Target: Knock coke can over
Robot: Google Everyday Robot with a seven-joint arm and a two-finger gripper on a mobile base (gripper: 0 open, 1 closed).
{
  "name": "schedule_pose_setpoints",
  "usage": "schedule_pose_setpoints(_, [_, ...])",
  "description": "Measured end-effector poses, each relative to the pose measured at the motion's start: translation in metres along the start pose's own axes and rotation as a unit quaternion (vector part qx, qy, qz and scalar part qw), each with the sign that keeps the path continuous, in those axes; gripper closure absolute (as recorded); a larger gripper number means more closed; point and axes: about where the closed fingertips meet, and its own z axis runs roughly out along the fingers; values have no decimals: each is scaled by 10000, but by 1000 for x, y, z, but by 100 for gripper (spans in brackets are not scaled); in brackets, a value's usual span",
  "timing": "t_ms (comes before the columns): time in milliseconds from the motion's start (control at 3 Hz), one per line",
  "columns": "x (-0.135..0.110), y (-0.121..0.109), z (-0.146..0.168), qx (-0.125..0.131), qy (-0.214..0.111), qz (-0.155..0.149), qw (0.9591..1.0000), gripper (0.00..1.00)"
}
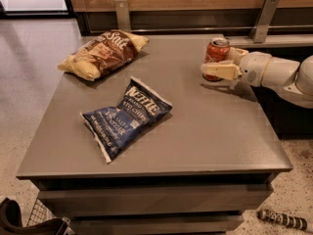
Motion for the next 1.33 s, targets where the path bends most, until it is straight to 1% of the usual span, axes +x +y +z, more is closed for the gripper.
schedule_pose_setpoints(667, [-1,3,5,-47,0,0,10000,73])
schedule_pose_setpoints(1000, [-1,5,8,-75,-3,1,10000,100])
schedule_pose_setpoints(1333, [-1,6,9,-79,-3,1,10000,100])
